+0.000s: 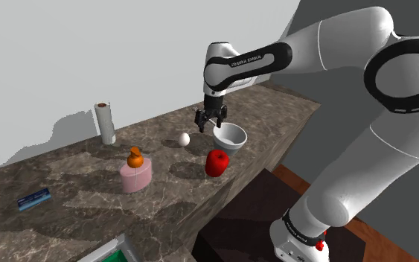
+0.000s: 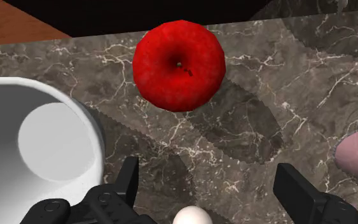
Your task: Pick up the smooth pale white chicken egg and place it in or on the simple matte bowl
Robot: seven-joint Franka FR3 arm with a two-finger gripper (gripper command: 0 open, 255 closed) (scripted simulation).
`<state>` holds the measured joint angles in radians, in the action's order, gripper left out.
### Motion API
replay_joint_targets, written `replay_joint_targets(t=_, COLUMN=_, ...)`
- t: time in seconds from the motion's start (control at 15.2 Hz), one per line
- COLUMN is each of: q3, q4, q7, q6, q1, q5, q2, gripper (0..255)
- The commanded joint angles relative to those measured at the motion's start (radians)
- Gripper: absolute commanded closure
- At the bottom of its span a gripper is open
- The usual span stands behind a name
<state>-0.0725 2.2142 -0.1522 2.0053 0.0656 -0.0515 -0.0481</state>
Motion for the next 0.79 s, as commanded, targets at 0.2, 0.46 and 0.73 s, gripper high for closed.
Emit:
replay_joint_targets(t=0.2, q3=0.009, q4=-0.129, q7=-0.043, q6=0.072, q1=0.009, q5=-0.034, q2=0.196, gripper=0)
replay_joint_targets(t=0.46, q3=0.016, q4=-0.253, q7=-0.071, q6=0.106, q1=0.017, q5=-0.065, q2=0.35, gripper=0)
replay_joint_targets(t=0.73, q3=0.022, q4=-0.398, q7=-0.097, q6=0.122, q1=0.027, q5=-0.096, q2=0.505, gripper=0)
